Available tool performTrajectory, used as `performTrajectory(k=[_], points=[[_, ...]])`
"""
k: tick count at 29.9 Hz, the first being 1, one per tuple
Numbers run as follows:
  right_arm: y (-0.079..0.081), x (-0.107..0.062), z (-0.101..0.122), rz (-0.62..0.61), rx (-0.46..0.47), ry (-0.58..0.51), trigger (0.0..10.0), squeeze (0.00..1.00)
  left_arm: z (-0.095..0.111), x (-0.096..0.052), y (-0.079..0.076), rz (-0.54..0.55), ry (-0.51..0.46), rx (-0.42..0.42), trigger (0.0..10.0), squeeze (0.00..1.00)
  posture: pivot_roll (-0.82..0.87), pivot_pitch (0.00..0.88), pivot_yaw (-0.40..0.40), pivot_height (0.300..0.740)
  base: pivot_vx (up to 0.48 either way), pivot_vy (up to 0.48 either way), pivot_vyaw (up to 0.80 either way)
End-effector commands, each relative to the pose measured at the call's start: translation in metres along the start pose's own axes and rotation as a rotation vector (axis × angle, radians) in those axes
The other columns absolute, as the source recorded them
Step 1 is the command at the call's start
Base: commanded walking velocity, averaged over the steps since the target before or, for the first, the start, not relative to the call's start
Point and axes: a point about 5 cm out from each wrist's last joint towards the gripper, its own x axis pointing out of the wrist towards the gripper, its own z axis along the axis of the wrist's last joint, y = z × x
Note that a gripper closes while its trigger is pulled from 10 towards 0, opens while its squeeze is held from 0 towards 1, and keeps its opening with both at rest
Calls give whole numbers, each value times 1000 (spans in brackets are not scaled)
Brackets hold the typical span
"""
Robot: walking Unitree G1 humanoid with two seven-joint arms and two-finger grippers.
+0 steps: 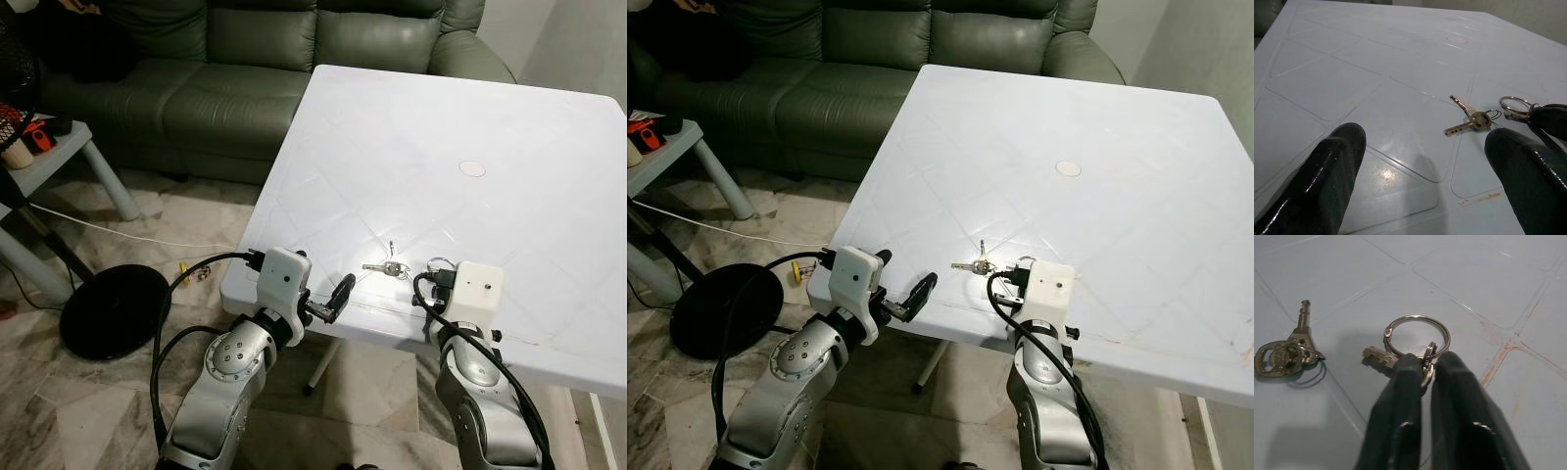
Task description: Hang keys on a hook
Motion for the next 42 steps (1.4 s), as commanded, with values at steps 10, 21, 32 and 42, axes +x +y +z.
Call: performTrajectory(k=[10, 21, 32, 42], points=[[12, 3, -1, 23, 66, 35, 10000, 0, 6, 1, 0, 4, -18, 2, 10000, 0, 26, 101, -33, 740, 0, 0, 0], [8, 6, 5, 30, 104, -9, 10000, 0, 5, 1, -1, -1, -18, 2, 10000, 0, 25, 100, -31, 740, 0, 0, 0], [15, 6, 1, -4, 85, 31, 10000, 0, 6, 1, -1, 1, -20, 1, 10000, 0, 28, 105, -28, 740, 0, 0, 0], [19, 6, -2, -29, 80, 50, 10000, 0, 8, 1, -1, 5, -24, -3, 10000, 0, 32, 111, -27, 740, 0, 0, 0]])
